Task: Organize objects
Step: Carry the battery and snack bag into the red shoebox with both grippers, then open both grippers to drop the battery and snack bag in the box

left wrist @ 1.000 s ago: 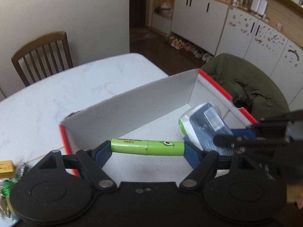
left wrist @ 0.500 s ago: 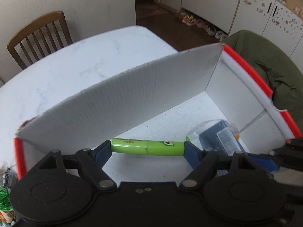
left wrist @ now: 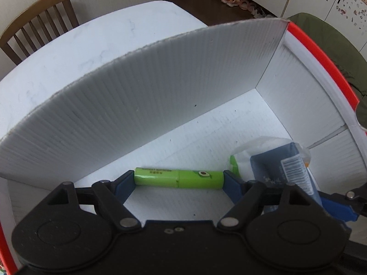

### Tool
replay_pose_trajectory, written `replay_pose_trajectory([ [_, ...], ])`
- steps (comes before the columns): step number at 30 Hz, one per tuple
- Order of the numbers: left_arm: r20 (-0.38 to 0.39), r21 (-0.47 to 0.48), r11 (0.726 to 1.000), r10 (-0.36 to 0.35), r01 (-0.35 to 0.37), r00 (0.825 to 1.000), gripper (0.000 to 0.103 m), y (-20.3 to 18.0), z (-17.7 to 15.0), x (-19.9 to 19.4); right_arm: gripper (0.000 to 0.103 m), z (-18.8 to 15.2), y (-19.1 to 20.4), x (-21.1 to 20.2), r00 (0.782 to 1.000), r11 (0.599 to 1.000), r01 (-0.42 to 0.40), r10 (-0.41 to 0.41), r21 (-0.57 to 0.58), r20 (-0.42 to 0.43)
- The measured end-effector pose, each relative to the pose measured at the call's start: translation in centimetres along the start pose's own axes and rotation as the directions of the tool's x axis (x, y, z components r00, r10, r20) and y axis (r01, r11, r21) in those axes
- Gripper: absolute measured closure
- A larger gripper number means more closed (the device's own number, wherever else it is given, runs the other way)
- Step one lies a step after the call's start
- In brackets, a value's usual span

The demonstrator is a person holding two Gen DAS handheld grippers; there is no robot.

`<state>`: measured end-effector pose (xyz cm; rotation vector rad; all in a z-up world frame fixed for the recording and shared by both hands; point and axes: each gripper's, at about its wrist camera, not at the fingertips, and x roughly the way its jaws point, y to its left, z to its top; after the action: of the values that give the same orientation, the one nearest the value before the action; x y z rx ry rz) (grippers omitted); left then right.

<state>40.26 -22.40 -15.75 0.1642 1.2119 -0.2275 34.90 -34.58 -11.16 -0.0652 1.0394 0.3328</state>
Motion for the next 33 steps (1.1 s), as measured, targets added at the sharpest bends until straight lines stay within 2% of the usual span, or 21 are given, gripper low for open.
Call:
replay_pose_trajectory([
  [8,-0.007,-0.013,1.000,0.015,-0.015,1.000,0.013,0.4,-0.1,-0.5,0.092,0.2,-0.2,-0.5,1.000,1.000,-0.006,0.006,-0.001,0.003],
  [12,0.023,-0.023,1.000,0.002,-0.002,1.000,0.009,0.7,-0.5,-1.9,0.091,0.1,-0.5,-0.9,1.000,1.000,-0.011,0.011,0.001,0.014],
  [18,0.088,-0.039,0.999,-0.022,0.025,0.996,0.009,1.1,-1.4,-5.1,0.091,-0.1,-0.6,-2.4,0.998,0.999,-0.036,0.036,0.001,0.051],
  [23,0.160,-0.048,0.998,-0.039,0.047,0.986,0.009,1.5,-2.4,-9.0,0.091,-0.4,-0.7,-4.0,0.995,0.998,-0.058,0.057,0.008,0.082],
  [28,0.228,-0.064,0.996,-0.038,0.054,0.973,0.008,2.5,-4.0,-11.2,0.091,-0.8,-0.3,-5.5,0.990,0.997,-0.073,0.073,-0.003,0.118],
  [33,0.308,-0.075,0.994,-0.050,0.077,0.950,0.008,3.2,-6.3,-14.3,0.091,-1.4,0.7,-7.6,0.981,0.995,-0.099,0.099,-0.011,0.168],
])
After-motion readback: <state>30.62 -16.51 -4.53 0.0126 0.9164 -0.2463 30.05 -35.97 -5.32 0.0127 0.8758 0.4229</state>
